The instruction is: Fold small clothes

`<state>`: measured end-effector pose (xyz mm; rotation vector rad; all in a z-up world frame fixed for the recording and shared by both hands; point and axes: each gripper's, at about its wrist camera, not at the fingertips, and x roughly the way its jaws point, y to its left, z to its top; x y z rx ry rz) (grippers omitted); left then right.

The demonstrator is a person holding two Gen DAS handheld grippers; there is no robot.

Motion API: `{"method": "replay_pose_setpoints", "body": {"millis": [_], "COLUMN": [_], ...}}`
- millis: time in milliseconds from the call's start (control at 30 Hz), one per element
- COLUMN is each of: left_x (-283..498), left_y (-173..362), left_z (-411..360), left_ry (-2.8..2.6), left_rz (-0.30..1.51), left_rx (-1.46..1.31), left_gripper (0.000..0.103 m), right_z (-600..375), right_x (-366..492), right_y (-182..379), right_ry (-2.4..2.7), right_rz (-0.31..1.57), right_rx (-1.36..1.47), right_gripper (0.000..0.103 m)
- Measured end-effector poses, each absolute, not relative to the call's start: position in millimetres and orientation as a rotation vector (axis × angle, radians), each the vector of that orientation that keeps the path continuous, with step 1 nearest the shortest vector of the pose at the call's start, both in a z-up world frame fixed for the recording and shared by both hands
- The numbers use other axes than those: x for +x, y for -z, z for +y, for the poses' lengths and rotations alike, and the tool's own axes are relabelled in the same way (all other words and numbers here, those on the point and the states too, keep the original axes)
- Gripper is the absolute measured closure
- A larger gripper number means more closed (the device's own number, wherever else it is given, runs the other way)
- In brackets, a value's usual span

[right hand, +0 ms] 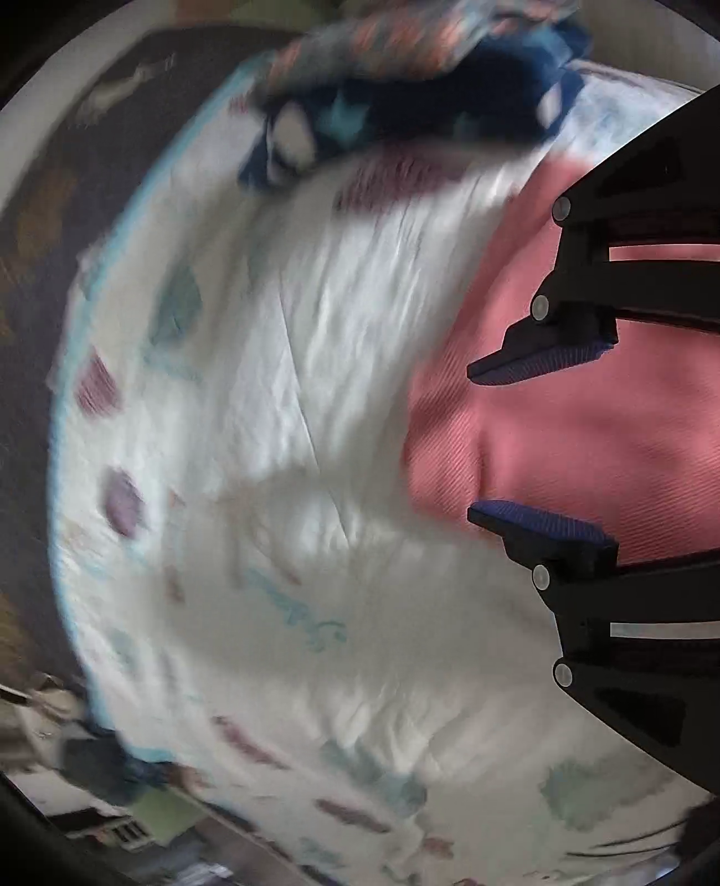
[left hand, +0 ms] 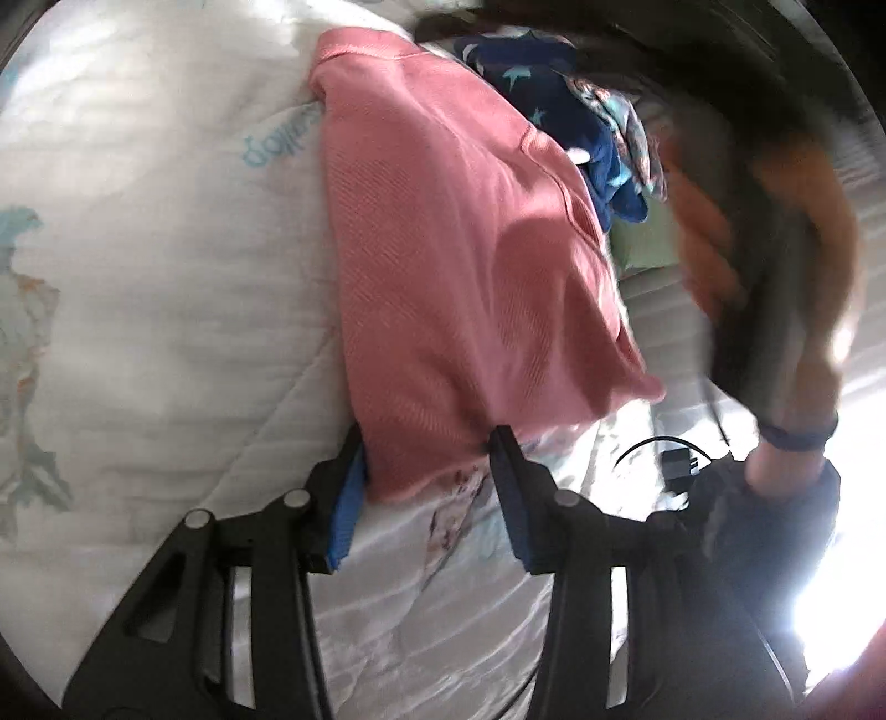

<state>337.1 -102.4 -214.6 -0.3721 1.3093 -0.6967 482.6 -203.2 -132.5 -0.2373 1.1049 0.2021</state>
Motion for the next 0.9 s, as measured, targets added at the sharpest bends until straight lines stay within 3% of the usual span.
{"method": "replay_pose_setpoints", "body": {"millis": [267, 300, 367, 500, 667, 733, 767, 800, 900], "left_x": [343, 343, 345, 340, 335, 334, 335, 336, 337], "left_y": [213, 213, 212, 206, 190, 188, 188, 190, 199], "left_z": [-116, -117, -119, -111, -111, -112, -112, -110, -104], "left_ry": [0.652, 0.648, 0.641, 0.601, 0.605, 0.610, 0.607, 0.603, 0.592], "left_rz": [1.348, 1.349, 1.353, 1.426, 1.395, 1.376, 1.372, 1.371, 1.401], "left_rx": [-0.291, -0.284, -0.276, -0.318, -0.311, -0.305, -0.306, -0.310, -0.316], "left_gripper": [0.056, 0.056, 0.056, 0.056, 0.056, 0.055, 0.055, 0.055, 0.055], "right_z": [-305, -321, -345, -354, -371, -376, -379, -381, -385], "right_x": [341, 333, 323, 310, 332, 351, 359, 361, 374], "right_y": [181, 181, 174, 138, 116, 127, 137, 145, 171], "right_ry": [-0.253, -0.206, -0.132, -0.016, -0.274, -0.321, -0.343, -0.373, -0.516], "right_rz": [1.241, 1.259, 1.268, 1.140, 1.118, 1.154, 1.177, 1.193, 1.209], "right_rx": [-0.281, -0.251, -0.225, -0.310, 0.047, 0.140, 0.202, 0.267, 0.465], "right_gripper": [0.055, 0.054, 0.039, 0.039, 0.039, 0.041, 0.045, 0.055, 0.068]}}
